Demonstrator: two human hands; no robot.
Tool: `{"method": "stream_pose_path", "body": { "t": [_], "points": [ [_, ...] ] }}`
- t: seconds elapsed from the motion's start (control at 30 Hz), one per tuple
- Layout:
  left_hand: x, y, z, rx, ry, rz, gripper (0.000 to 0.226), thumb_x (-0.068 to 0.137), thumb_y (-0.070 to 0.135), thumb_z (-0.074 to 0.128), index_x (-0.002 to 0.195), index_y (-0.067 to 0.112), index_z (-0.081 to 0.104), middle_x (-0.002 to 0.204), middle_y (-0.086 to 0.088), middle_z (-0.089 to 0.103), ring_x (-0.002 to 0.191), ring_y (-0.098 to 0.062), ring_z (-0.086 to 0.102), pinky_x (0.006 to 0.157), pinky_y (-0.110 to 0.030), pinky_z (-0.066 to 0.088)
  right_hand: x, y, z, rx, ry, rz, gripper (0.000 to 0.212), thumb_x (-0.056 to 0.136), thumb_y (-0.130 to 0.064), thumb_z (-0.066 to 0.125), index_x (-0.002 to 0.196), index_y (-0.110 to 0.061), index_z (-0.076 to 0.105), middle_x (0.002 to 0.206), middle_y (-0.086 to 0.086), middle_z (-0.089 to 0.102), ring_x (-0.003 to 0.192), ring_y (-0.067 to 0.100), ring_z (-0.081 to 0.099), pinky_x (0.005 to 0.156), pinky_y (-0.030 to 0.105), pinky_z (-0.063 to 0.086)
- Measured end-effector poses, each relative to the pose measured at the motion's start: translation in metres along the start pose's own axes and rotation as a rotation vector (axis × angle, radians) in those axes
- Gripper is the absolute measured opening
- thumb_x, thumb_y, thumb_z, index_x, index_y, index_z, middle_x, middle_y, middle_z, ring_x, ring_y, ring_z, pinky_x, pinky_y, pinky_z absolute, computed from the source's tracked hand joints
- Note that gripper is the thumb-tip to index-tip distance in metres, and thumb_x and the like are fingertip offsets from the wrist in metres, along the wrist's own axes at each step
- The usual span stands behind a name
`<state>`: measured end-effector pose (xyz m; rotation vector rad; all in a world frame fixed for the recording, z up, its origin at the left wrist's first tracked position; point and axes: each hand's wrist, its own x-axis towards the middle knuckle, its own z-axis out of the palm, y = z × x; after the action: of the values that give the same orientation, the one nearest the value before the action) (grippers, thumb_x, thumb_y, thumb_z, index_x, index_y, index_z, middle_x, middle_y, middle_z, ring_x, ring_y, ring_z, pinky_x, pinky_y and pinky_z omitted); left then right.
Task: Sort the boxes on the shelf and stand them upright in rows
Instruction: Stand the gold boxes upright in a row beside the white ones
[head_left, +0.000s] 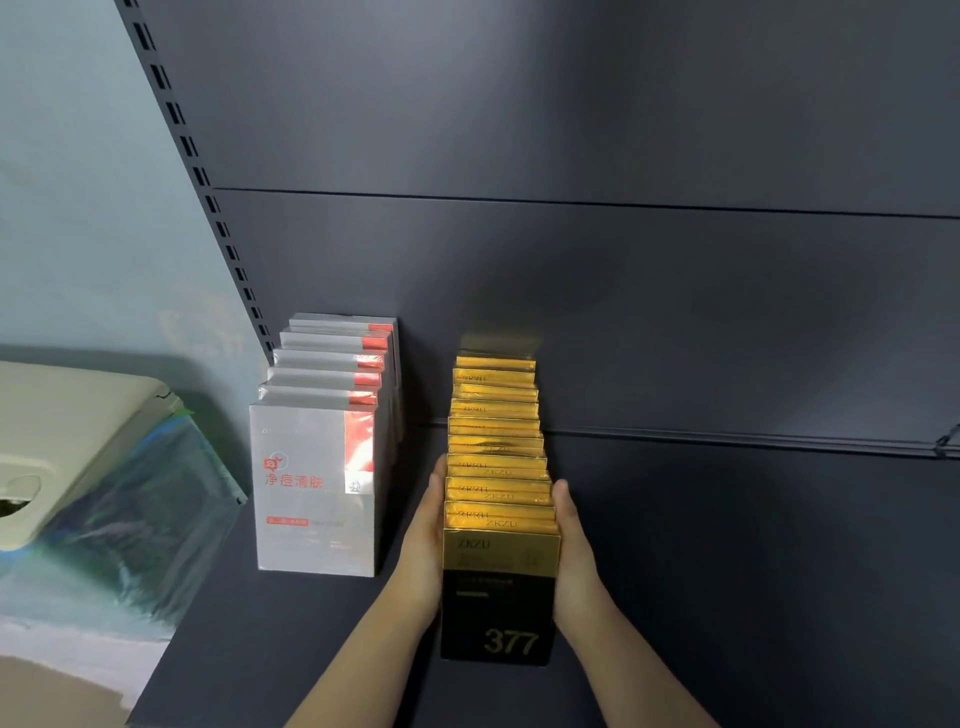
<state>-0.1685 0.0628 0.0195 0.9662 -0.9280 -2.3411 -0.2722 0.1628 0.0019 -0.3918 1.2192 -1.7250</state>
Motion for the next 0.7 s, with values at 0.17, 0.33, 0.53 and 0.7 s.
{"method": "stream_pose_path", "body": {
  "t": [0.17,0.33,0.53,0.7],
  "points": [
    [0.010,0.012,0.006,-0.034,0.014,0.114,0.032,0.101,0.043,0.029,0.117,0.030,0.054,0.110,0.005,0.065,0.102,-0.016,0.060,0.087,-0.035,0.044,0.013,-0.013,-0.007,-0.036,0.024,-0.102,0.082,0.080,-0.076,0.042,0.144,-0.027,0.041,0.136,0.004,0.060,0.122,0.021,0.060,0.101,0.043,0.045],
    [0.032,0.021,0.011,-0.065,0.015,0.049,0.037,0.101,0.047,0.032,0.110,0.028,0.062,0.085,0.003,0.078,0.094,-0.022,0.066,0.078,-0.039,0.049,0.039,-0.028,0.003,0.032,0.073,0.050,0.075,0.076,-0.067,0.041,0.138,-0.026,0.049,0.129,0.010,0.065,0.115,0.029,0.063,0.101,0.050,0.047],
    [0.046,0.022,0.007,-0.021,-0.027,0.005,0.047,0.099,0.053,0.033,0.113,0.022,0.064,0.086,-0.001,0.078,0.092,-0.025,0.069,0.077,-0.039,0.050,0.054,-0.037,0.006,0.114,0.029,0.136,0.074,0.075,-0.068,0.042,0.127,-0.019,0.061,0.122,0.012,0.069,0.113,0.032,0.064,0.103,0.051,0.045],
    [0.048,0.021,0.005,-0.009,-0.052,-0.019,0.052,0.093,0.057,0.037,0.119,0.018,0.062,0.094,-0.005,0.078,0.092,-0.026,0.072,0.078,-0.040,0.050,0.060,-0.032,0.002,0.139,-0.016,0.143,0.074,0.075,-0.068,0.042,0.126,-0.019,0.061,0.118,0.010,0.071,0.109,0.030,0.067,0.097,0.049,0.048]
  ]
}}
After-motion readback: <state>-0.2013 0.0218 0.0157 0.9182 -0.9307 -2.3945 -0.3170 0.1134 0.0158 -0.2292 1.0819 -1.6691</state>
